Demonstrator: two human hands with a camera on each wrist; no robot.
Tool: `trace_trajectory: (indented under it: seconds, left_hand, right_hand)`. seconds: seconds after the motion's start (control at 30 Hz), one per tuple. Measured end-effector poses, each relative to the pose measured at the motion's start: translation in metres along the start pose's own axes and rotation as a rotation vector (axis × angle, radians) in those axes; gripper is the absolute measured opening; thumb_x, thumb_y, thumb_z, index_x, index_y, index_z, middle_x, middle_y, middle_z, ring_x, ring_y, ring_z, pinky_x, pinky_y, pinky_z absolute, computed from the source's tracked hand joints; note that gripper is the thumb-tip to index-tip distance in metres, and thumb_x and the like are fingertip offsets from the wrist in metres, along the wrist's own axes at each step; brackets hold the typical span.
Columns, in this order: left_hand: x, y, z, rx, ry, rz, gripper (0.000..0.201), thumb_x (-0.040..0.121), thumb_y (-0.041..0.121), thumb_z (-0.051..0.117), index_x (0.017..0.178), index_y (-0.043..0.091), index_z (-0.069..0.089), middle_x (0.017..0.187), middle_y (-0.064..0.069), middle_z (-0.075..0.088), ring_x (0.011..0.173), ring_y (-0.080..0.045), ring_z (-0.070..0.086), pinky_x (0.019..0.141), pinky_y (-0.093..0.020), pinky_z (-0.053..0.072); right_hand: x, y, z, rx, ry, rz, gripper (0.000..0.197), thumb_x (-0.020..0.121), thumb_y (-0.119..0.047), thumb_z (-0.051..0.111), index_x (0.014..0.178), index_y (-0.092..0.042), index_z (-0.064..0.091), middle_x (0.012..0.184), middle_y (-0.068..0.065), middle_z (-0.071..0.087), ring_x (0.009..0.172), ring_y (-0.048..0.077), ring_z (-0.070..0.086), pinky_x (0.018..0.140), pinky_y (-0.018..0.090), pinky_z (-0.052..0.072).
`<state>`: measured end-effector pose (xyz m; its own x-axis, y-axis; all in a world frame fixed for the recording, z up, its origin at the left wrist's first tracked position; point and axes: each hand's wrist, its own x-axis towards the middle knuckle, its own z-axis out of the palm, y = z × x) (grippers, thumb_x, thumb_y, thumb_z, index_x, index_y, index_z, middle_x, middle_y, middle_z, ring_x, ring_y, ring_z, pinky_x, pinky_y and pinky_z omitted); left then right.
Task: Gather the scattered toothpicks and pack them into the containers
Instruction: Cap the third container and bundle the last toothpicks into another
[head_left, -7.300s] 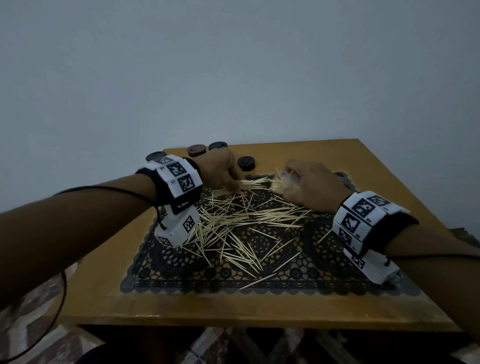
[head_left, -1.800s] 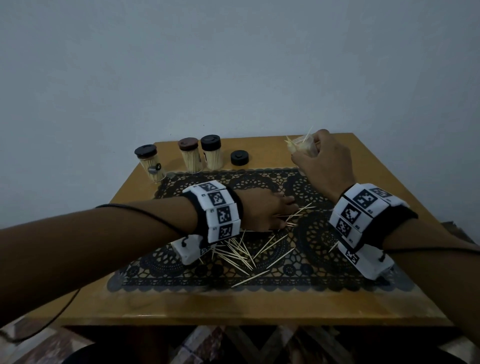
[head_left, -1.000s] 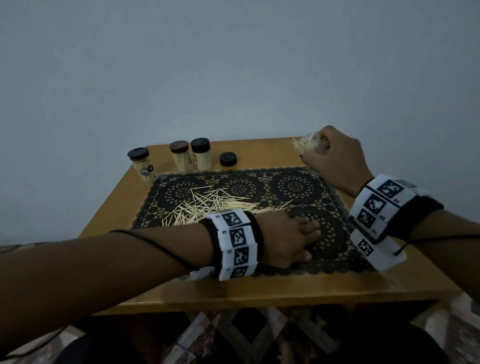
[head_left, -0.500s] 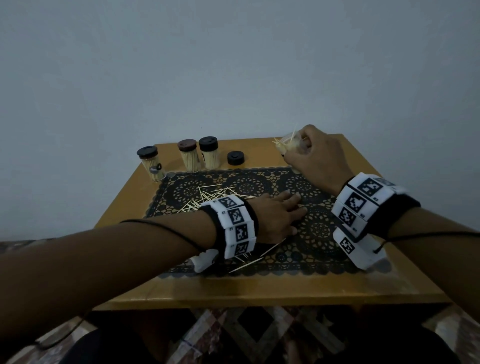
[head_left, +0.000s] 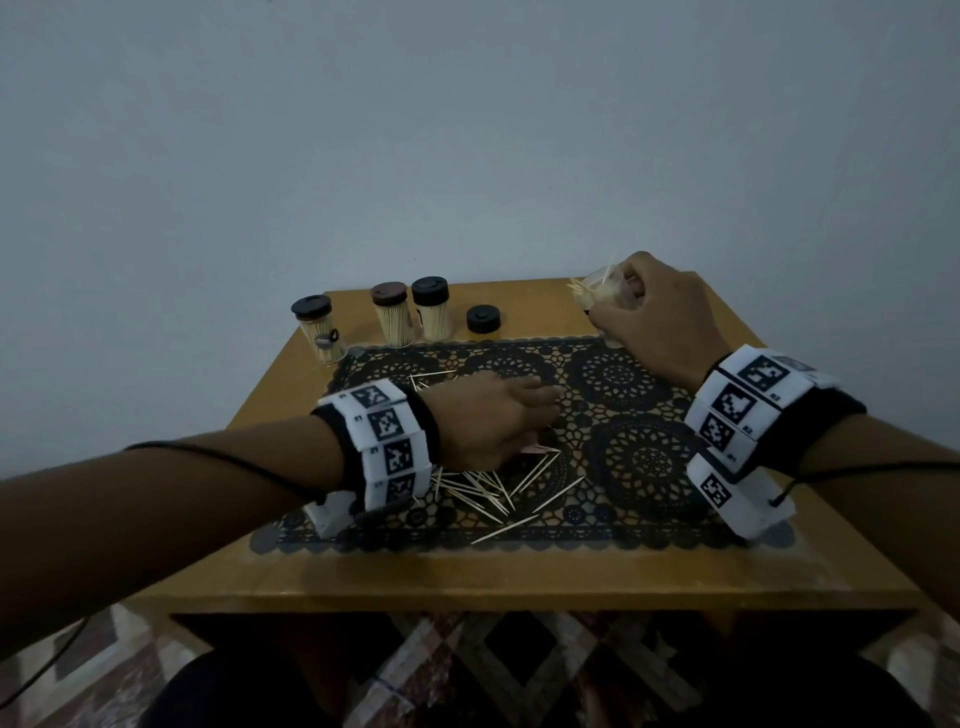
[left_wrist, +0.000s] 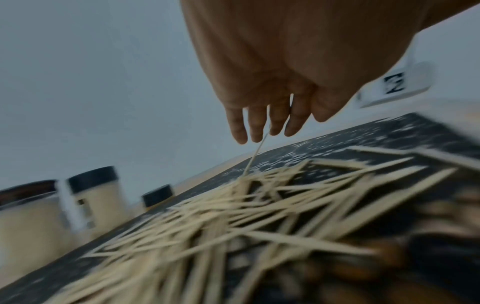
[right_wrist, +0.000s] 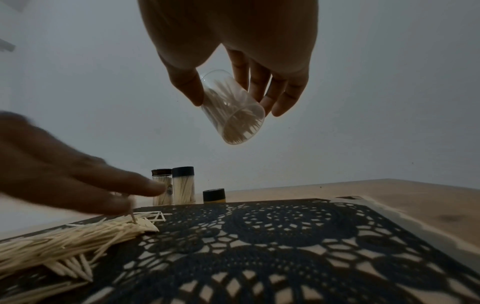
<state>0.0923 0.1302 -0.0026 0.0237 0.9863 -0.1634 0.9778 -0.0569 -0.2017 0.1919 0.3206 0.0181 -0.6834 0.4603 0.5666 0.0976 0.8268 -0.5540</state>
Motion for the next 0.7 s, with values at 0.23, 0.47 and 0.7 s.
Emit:
trace_trajectory:
  seconds: [0.23, 0.47, 0.7]
  left_hand:
    - [-0.024, 0.063, 0.025, 0.075, -0.096, 0.145, 0.074, 0.092, 0.050, 0.000, 0.153, 0.009, 0.006, 0.161, -0.011, 0.000, 0.148, -0.025, 0.002, 0.118, -0.040, 0.010]
    - [-0.027, 0.032, 0.024, 0.236, -0.051, 0.060, 0.055, 0.101, 0.034, 0.032, 0.151, 0.015, 0.022, 0.159, -0.004, 0.018, 0.148, -0.027, 0.007, 0.116, -0.048, 0.017]
    - [-0.031, 0.006, 0.016, 0.293, -0.033, 0.022, 0.038, 0.094, 0.029, 0.044, 0.123, 0.013, 0.062, 0.143, -0.006, 0.048, 0.137, -0.030, 0.037, 0.109, -0.045, 0.032]
  right_hand:
    - [0.002, -0.012, 0.003, 0.020, -0.004, -0.009, 0.034, 0.079, -0.031, 0.073, 0.099, -0.007, 0.060, 0.088, 0.004, 0.065, 0.077, 0.021, 0.059, 0.066, 0.032, 0.048]
    - [0.002, -0.010, 0.011, 0.038, -0.015, -0.012, 0.032, 0.077, -0.029, 0.074, 0.096, -0.008, 0.060, 0.088, 0.005, 0.066, 0.078, 0.024, 0.061, 0.063, 0.033, 0.048]
    - [0.004, -0.012, 0.011, 0.039, -0.023, -0.004, 0.032, 0.078, -0.030, 0.073, 0.097, -0.009, 0.059, 0.089, 0.004, 0.064, 0.078, 0.021, 0.058, 0.064, 0.031, 0.046]
